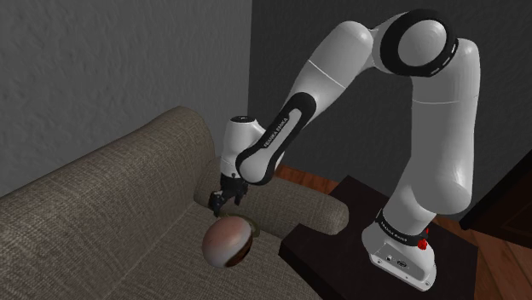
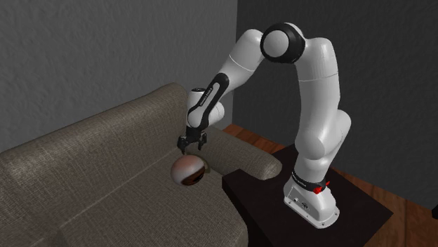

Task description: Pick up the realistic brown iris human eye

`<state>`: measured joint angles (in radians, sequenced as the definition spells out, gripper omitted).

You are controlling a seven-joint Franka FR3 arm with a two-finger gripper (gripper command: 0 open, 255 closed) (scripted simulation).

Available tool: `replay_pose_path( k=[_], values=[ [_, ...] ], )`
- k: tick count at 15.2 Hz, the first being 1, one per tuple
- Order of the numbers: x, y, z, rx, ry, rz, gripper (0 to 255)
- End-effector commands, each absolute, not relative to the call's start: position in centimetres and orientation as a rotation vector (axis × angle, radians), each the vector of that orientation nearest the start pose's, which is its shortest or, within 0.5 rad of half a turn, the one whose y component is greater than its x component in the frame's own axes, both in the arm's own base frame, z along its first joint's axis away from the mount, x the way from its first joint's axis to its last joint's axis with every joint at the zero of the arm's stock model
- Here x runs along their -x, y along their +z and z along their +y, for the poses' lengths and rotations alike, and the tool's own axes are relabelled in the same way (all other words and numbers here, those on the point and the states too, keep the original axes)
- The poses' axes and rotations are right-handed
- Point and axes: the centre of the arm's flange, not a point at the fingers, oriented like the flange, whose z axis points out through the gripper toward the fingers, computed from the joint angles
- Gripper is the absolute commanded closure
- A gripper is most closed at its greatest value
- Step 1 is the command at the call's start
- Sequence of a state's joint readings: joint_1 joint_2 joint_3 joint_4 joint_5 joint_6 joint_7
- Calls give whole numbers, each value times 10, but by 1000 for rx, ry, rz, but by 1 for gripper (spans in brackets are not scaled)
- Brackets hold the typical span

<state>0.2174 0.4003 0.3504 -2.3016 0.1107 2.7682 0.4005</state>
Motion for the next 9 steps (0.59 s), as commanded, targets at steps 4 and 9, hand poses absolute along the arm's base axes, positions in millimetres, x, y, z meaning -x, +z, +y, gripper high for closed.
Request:
replay_pose_path(
  k=[4, 9],
  values=[
    [-453, 162, 291, 2942, 14, -48, 0],
    [-453, 149, 291, 2942, 14, -48, 0]
  ],
)
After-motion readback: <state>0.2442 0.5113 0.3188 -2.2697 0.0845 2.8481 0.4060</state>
